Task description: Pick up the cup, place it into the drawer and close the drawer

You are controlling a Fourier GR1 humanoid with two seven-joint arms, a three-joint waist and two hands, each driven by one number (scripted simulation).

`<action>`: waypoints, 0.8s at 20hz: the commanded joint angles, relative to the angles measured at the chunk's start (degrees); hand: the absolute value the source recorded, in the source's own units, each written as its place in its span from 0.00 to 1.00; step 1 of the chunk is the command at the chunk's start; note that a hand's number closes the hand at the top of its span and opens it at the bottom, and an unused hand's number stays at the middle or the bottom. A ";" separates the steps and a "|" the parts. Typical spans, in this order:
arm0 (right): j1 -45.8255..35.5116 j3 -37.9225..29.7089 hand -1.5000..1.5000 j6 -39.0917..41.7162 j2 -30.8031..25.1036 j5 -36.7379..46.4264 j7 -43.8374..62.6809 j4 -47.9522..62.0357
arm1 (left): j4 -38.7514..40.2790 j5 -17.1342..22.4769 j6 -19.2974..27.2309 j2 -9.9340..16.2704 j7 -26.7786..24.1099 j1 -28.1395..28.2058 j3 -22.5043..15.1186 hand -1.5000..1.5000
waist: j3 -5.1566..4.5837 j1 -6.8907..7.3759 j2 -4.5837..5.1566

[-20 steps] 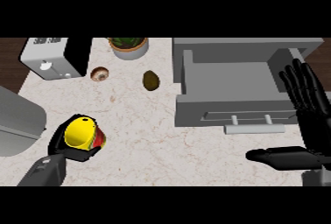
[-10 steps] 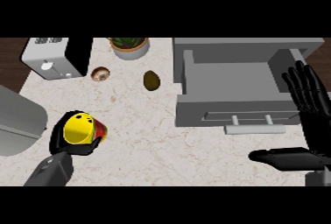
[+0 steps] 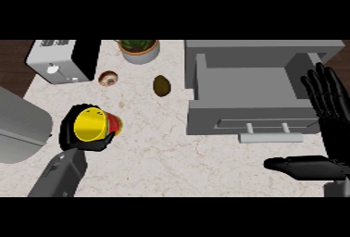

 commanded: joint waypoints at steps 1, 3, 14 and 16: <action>4.89 -0.22 0.00 0.93 0.36 -1.01 -0.88 -3.61 | -5.39 -1.53 -3.49 -1.53 -3.73 -0.02 -3.37 1.00 | 0.10 0.17 -0.33; 2.92 -0.55 0.00 0.61 0.40 0.10 -2.93 1.12 | -10.65 0.57 -1.52 -3.45 3.49 -2.51 -3.74 1.00 | 0.16 1.03 -0.43; 5.14 0.10 0.00 0.46 1.06 -0.02 0.08 -4.03 | -28.86 -0.44 11.77 -7.94 24.72 -13.56 -10.50 1.00 | 0.12 0.53 -0.45; 0.68 -2.46 0.00 1.61 -0.87 -1.74 -1.04 1.32 | -30.33 -0.46 16.18 -9.53 24.46 -14.37 -13.71 1.00 | 0.11 0.54 -0.20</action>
